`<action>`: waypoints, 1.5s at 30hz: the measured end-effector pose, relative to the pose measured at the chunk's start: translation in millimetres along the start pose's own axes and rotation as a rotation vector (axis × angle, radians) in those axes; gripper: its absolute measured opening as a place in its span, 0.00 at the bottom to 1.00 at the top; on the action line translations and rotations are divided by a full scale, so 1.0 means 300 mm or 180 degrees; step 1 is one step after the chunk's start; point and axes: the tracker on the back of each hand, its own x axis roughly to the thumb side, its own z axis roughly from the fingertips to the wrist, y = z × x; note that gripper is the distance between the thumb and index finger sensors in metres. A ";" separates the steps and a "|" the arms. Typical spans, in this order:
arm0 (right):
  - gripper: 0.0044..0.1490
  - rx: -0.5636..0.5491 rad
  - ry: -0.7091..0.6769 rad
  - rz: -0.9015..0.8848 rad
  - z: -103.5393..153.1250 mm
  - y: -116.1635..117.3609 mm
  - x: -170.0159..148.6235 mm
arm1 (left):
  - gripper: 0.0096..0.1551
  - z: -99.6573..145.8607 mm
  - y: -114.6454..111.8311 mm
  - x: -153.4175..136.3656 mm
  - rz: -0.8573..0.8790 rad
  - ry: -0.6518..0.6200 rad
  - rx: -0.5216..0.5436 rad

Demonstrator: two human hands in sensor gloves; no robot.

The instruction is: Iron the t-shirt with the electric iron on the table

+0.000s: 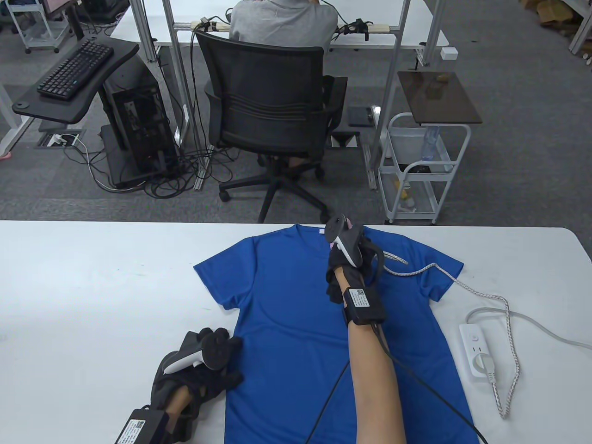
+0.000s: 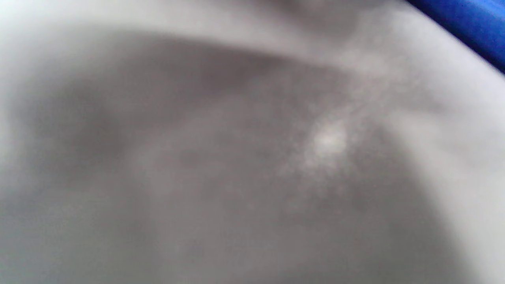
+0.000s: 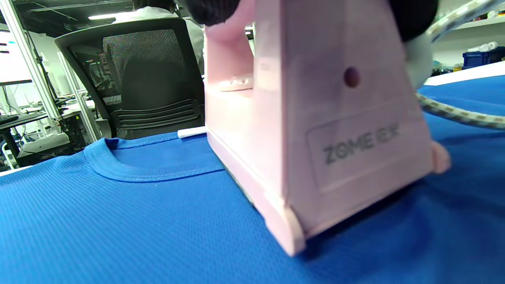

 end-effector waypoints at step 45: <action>0.39 0.0137 -0.0004 0.0127 -0.008 0.009 -0.101 | 0.49 0.000 0.001 0.000 0.0002 -0.0008 -0.0020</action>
